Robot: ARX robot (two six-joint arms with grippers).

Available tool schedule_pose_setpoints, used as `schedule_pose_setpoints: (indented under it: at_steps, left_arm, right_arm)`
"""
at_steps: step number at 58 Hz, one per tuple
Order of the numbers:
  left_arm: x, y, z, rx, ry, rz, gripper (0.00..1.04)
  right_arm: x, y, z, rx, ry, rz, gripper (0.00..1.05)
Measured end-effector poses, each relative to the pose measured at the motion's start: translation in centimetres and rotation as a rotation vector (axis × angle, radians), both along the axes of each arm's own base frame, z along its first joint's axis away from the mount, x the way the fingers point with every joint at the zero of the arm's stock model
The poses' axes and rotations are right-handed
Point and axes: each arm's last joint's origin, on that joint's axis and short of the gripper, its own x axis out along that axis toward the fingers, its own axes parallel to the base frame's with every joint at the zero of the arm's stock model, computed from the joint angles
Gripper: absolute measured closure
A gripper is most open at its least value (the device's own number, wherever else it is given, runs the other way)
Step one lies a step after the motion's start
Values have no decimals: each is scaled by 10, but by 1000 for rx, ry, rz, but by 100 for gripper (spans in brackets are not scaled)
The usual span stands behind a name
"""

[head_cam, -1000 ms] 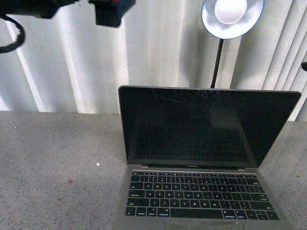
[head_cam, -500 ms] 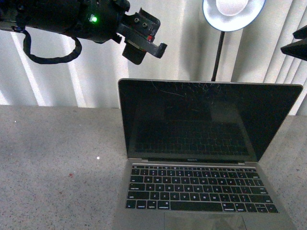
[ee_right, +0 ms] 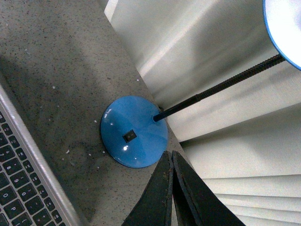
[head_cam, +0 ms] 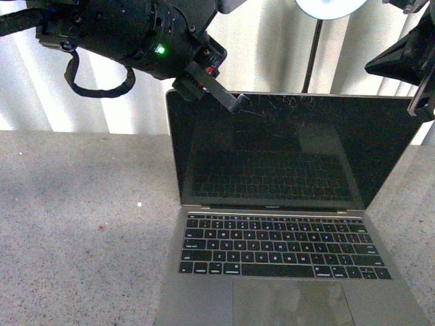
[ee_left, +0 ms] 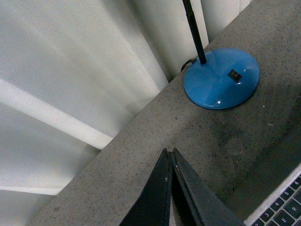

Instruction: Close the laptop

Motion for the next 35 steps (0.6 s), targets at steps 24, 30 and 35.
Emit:
schedule_pose_setpoints:
  at_steps: [24,30,35]
  left_arm:
    - [-12,-5,-3,7,60,-78,101]
    - [-14,-5,-6,20,81,-82,101]
    - [-16,-5,-8,30,101,-85,101]
  right_arm:
    - [-9,10,-12,-22,88,65,102]
    - [-13,11,-17,-37,108,79,102]
    - [-17,11,-22,-47,129,91,102]
